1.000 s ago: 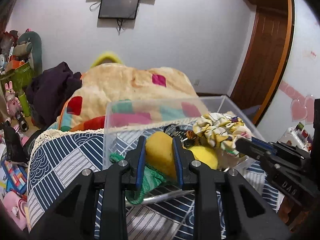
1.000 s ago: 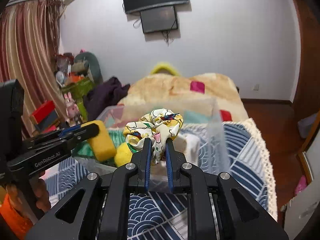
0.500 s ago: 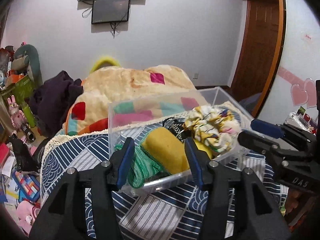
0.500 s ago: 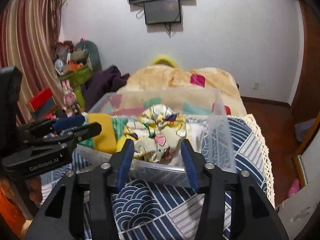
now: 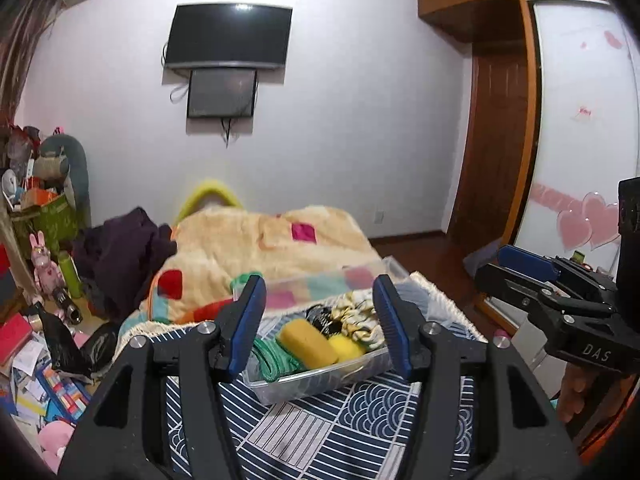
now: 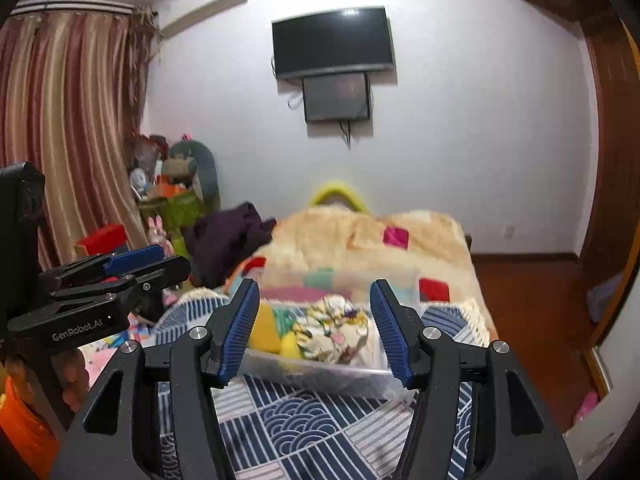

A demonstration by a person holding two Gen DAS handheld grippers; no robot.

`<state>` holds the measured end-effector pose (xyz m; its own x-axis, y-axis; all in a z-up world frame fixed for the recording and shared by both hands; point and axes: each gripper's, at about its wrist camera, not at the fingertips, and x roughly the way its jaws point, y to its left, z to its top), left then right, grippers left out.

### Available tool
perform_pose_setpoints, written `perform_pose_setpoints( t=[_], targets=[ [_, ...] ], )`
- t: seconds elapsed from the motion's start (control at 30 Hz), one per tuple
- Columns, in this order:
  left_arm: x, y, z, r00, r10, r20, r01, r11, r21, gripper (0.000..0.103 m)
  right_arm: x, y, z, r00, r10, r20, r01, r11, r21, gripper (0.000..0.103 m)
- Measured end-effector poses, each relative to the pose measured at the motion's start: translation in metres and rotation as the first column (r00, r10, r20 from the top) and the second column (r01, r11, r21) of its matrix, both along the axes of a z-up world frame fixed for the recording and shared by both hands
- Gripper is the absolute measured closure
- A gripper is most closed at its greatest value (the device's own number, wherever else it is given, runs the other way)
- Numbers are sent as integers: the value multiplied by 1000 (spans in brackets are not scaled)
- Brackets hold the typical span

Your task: Organize soft objects

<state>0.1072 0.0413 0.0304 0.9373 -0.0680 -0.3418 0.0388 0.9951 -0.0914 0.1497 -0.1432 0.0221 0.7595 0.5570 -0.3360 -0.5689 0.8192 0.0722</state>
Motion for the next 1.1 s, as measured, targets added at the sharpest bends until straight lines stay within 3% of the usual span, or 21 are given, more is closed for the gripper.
perform_pose_setpoints(
  t=[0.37,0.57,0.67,1.1],
  targets=[
    [-43,-10,18,996,5,90,-6,1000,6,13,-26,-5,17,996,-23,89,20,999,31,20],
    [-58,-16,22,992,13,129,-17,999,29,2,-34,-8,18,994,-35,100,31,999,44,12],
    [-64,-18,24,990,14,139,-19,999,30,1,-40,-10,18,992,-49,120,43,998,53,0],
    [-73,-22,22,988,9,151,-18,998,55,0,-53,-15,14,989,-44,141,37,998,52,0]
  ],
)
